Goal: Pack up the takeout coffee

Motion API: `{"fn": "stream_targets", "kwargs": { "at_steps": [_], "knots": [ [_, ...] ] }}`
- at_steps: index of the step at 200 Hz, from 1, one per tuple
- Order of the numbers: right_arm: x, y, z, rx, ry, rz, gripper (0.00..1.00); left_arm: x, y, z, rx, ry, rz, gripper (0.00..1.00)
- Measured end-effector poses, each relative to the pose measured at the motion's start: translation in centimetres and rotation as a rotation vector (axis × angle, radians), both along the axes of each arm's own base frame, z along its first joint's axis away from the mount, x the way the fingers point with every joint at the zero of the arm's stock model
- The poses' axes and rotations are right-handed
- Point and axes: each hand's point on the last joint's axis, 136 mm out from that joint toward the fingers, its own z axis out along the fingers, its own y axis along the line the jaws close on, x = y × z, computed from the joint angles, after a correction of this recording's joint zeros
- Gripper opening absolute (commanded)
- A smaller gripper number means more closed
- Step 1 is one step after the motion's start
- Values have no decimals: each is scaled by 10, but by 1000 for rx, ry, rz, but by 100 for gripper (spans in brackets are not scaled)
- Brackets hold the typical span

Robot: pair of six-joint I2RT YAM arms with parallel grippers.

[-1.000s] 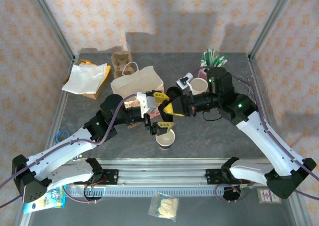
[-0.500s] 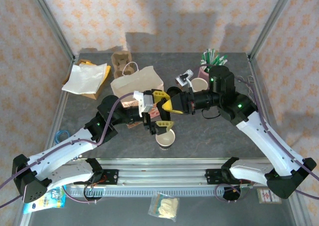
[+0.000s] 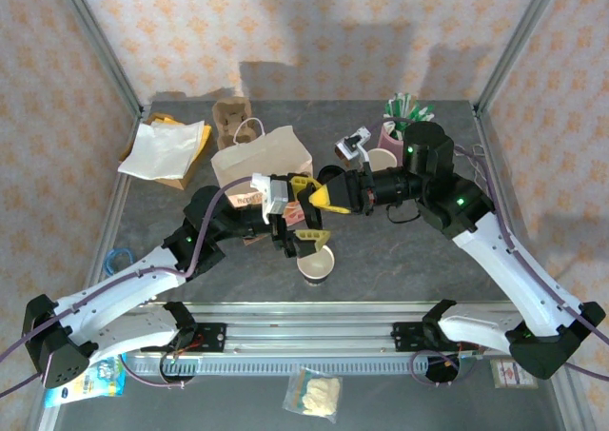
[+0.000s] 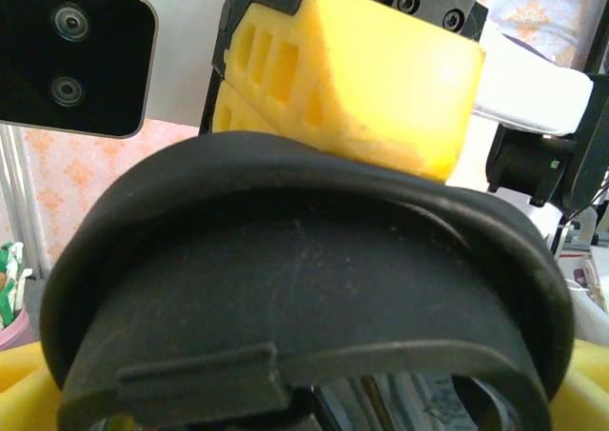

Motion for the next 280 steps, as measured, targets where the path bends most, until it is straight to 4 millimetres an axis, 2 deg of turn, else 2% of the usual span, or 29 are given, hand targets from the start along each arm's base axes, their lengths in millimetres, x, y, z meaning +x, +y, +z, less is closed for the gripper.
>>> {"fn": "stream_targets", "kwargs": {
  "at_steps": [102,165,180,203,228,280],
  "knots": [
    [0,1,3,12,-17,3,0,0,4,14,-52,10,12,97],
    [0,1,4,20,-25,4,0,0,4,14,-55,18,11,84],
    [0,1,4,21,-26,4,4,0,5,14,-55,16,15,82],
    [1,1,4,20,-31,0,23,2,7,11,-43,11,37,79],
    [19,-9,0,-1,-26,-73,38,6,14,7,16,-3,99,79],
    [75,-58,-12,-74,11,-389,43,27,29,3,232,33,271,79]
  ]
}}
